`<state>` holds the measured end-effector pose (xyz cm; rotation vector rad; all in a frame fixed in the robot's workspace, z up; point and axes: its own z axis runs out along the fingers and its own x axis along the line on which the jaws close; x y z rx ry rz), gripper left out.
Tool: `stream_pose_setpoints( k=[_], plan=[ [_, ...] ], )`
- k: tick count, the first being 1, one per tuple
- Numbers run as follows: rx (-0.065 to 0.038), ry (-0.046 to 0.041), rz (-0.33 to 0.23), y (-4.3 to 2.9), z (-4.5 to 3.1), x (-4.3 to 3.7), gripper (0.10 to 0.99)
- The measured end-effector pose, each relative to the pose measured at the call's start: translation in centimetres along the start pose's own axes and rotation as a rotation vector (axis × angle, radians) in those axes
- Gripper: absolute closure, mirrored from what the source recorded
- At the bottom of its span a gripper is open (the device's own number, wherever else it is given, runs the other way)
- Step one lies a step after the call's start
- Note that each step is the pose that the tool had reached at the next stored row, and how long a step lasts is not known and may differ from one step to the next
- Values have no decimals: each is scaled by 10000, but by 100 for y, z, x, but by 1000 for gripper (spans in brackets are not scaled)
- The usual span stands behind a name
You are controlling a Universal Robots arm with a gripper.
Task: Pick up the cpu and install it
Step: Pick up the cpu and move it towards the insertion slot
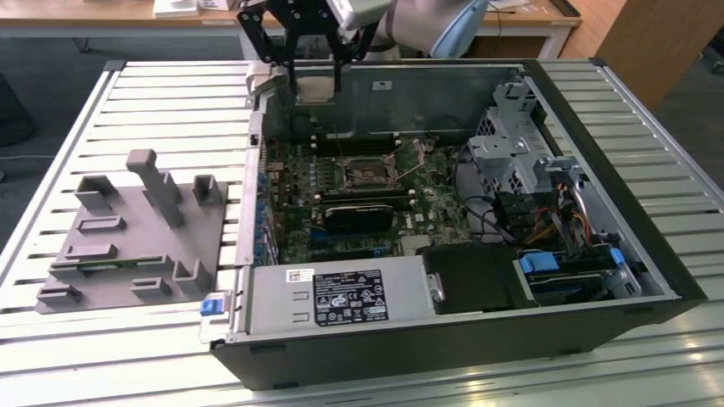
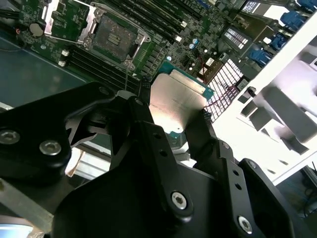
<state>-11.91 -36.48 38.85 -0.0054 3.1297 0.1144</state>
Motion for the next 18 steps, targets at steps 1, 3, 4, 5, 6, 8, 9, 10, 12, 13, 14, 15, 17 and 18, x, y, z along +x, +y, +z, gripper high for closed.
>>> stream_pose_setpoints(
  k=[1,3,4,5,6,8,9,10,12,13,14,15,17,18],
  plan=[
    [-1,-1,0,4,1,-11,553],
    [0,0,0,13,1,-31,553],
    [0,0,0,18,2,-40,553],
    [-1,0,0,24,3,-50,553],
    [0,0,0,32,3,-63,553],
    [-1,0,0,52,7,-95,553],
    [-1,0,0,63,9,-112,553],
    [0,0,-1,70,10,-124,553],
    [-1,0,0,86,14,-144,553],
    [0,0,0,92,15,-155,553],
    [0,0,0,96,16,-166,553],
    [0,0,1,97,17,-181,553],
    [0,-1,0,98,20,-229,553],
    [0,0,1,99,21,-261,553]
  ],
)
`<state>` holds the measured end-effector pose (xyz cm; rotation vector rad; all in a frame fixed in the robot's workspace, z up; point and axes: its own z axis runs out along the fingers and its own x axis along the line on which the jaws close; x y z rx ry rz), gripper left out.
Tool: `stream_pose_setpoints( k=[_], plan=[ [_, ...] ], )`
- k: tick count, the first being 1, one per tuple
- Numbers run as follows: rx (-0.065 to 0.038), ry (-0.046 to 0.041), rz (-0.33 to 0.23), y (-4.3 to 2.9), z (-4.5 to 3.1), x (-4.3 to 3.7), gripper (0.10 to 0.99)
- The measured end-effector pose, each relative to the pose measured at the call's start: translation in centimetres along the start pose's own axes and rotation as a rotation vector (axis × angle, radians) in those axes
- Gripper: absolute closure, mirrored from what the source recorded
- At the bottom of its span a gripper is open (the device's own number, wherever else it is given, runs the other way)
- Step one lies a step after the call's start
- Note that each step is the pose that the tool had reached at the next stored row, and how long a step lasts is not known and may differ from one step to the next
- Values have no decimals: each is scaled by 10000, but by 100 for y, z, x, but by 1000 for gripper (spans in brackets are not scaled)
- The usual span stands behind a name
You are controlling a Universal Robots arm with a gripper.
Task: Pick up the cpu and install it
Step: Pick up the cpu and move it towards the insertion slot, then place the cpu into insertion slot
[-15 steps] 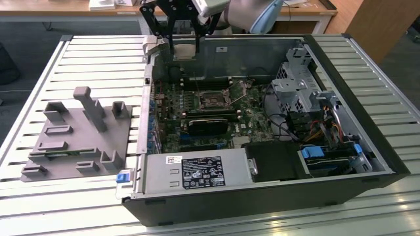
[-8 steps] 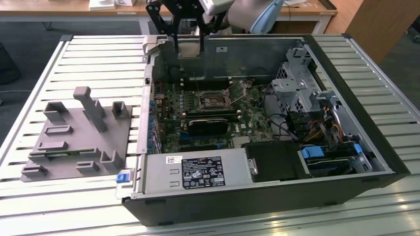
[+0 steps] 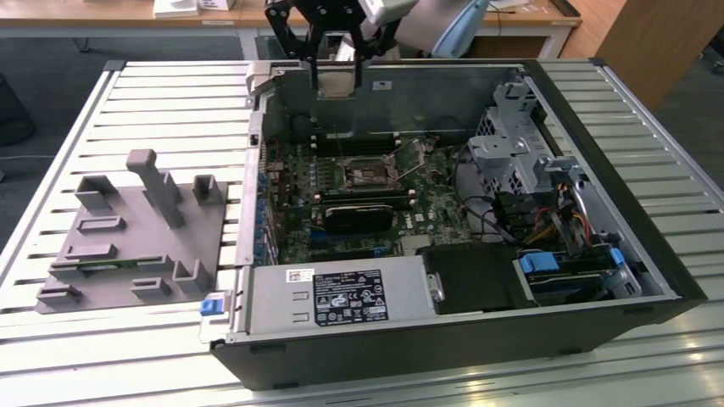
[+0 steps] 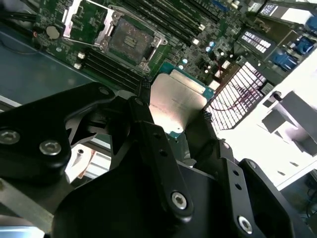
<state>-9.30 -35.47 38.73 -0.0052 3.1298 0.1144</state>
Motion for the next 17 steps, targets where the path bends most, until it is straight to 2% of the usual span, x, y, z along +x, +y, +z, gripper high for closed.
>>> stream_pose_setpoints(
  k=[12,14,17],
  plan=[
    [0,-1,-1,3,33,-533,553],
    [-1,-1,-1,2,37,-583,553],
    [7,-1,3,1,39,-599,553]
  ],
)
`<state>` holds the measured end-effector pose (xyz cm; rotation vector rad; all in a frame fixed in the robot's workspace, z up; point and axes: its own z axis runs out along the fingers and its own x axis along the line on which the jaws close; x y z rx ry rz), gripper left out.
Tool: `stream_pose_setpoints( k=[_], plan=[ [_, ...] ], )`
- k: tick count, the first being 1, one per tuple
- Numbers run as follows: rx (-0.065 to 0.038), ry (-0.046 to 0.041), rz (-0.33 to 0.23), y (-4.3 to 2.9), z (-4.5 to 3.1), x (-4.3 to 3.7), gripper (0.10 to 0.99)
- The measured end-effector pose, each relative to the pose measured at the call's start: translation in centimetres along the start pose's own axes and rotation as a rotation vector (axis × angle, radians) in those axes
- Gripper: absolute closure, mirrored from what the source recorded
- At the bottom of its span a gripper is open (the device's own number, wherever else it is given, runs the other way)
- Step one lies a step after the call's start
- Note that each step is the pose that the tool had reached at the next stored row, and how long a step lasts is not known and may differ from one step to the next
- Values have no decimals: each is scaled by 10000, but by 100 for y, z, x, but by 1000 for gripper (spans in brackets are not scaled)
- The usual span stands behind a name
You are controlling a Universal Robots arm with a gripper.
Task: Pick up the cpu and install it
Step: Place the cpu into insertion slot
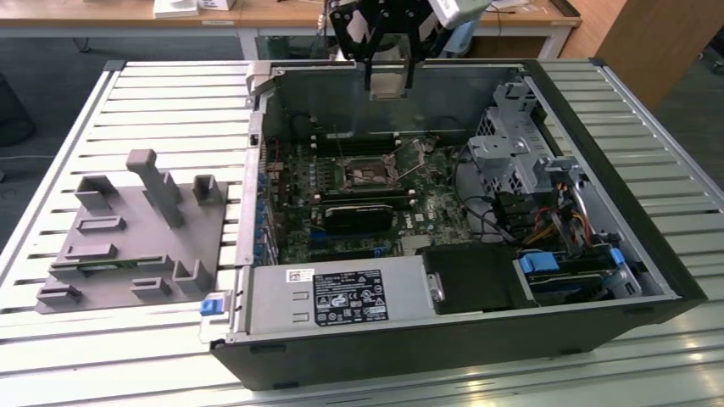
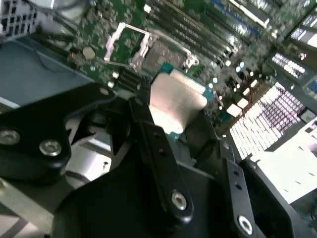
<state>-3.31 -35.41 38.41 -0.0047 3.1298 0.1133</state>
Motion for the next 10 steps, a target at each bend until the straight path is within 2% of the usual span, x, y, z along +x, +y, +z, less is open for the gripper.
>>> stream_pose_setpoints(
  k=[5,10],
  plan=[
    [12,-6,72,0,1,-2,553],
    [24,-50,693,0,6,-2,553]
  ],
)
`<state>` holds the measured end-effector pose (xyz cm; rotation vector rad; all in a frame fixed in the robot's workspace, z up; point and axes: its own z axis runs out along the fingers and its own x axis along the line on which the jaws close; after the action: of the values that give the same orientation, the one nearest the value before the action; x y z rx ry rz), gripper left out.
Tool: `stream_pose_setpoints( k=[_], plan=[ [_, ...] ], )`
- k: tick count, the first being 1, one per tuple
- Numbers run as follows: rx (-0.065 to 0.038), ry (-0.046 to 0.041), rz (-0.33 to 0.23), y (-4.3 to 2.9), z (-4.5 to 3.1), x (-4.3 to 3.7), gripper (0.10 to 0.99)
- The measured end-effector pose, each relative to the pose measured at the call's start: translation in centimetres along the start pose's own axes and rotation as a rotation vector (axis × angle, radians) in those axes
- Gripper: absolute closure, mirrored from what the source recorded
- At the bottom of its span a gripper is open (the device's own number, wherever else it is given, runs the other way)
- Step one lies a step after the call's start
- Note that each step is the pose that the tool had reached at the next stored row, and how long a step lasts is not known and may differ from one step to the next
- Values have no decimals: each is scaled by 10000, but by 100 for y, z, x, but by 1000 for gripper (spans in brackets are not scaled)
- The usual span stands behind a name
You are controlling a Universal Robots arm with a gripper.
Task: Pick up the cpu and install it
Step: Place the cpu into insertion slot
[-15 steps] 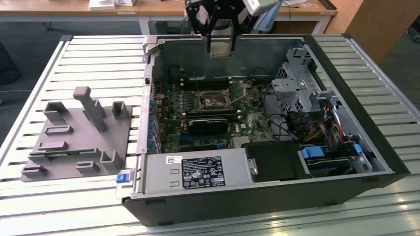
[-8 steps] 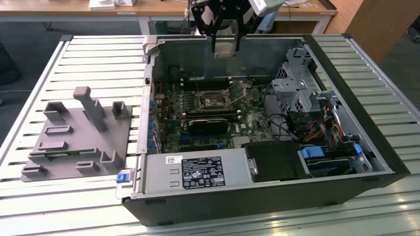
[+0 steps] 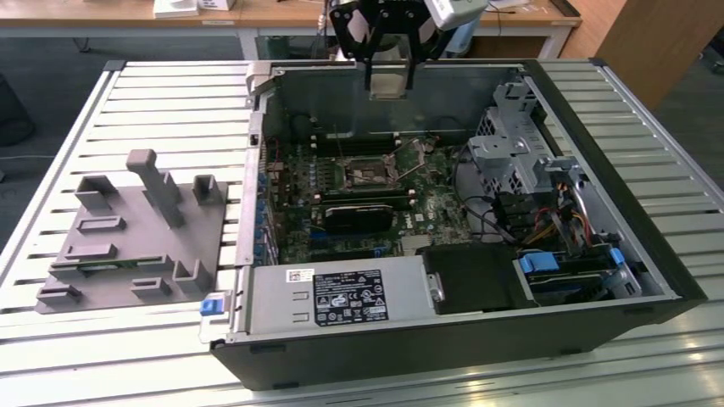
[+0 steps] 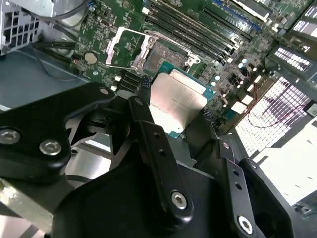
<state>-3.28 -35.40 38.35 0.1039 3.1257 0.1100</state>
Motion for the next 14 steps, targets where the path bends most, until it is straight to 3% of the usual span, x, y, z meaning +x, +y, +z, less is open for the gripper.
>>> stream_pose_setpoints(
  k=[14],
  plan=[
    [71,-108,1421,14,11,1,553]
  ],
)
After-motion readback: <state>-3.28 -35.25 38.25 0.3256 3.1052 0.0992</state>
